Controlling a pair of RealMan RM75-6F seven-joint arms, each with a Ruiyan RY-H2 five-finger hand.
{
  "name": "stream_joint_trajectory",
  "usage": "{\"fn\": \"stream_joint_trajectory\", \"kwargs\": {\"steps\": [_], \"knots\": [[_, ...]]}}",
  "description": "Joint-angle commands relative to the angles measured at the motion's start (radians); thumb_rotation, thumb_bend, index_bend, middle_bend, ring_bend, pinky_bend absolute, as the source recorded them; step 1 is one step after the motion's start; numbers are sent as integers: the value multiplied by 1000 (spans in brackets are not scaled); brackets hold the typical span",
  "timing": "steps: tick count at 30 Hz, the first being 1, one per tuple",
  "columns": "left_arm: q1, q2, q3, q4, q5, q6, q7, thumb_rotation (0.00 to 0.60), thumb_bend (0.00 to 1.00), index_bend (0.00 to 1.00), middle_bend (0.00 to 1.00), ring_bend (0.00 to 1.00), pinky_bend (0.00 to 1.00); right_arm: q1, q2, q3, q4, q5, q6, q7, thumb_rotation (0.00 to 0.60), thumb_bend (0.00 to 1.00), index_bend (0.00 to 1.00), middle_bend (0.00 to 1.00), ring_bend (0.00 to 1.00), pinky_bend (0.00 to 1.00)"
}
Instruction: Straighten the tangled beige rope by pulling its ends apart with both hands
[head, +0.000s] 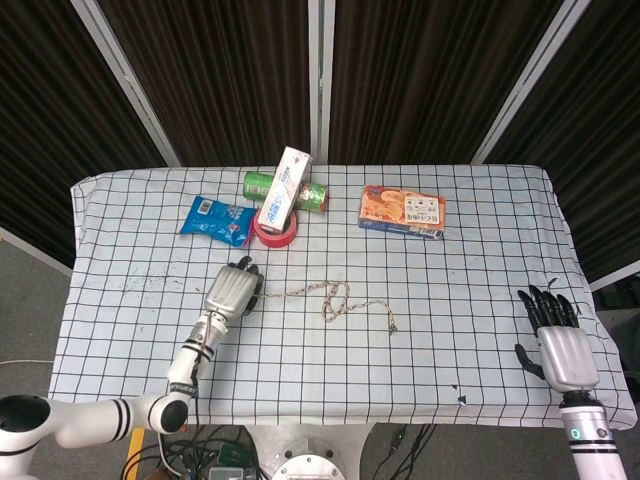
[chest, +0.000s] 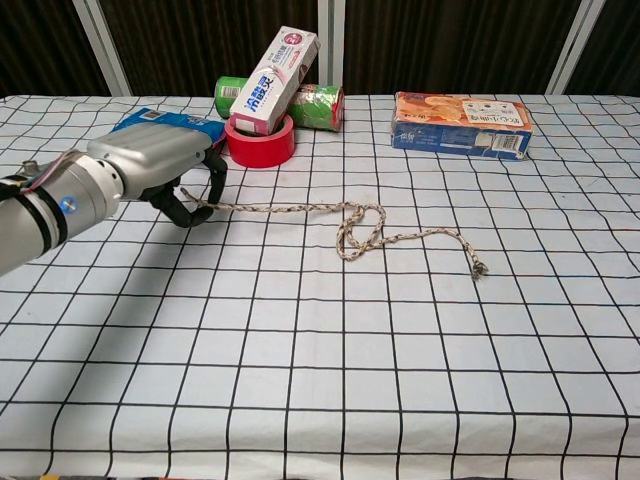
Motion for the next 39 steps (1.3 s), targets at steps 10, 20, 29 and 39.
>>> {"fn": "stream_joint_trajectory", "kwargs": {"steps": [10, 20, 29, 39], "knots": [[7, 8, 2, 1, 7, -1, -20, 600, 427, 582, 340, 168, 413, 115, -291, 74, -14, 65, -69, -120, 600, 291, 0, 0, 0, 0], [12, 8, 6, 9, -7, 0, -10, 600, 427, 582, 366, 168, 413, 193, -451, 142, 67, 178, -124, -164, 600, 275, 0, 0, 0, 0], [9, 9, 3, 21, -10, -10, -14, 600, 427, 583, 366, 168, 413, 247, -539, 163, 115, 280, -172, -225, 600, 215, 0, 0, 0, 0], [17, 22, 5, 37, -9, -22, -41, 600, 427, 584, 366, 168, 413, 277, -597, 166, 163, 328, -172, -260, 600, 195, 0, 0, 0, 0]]}}
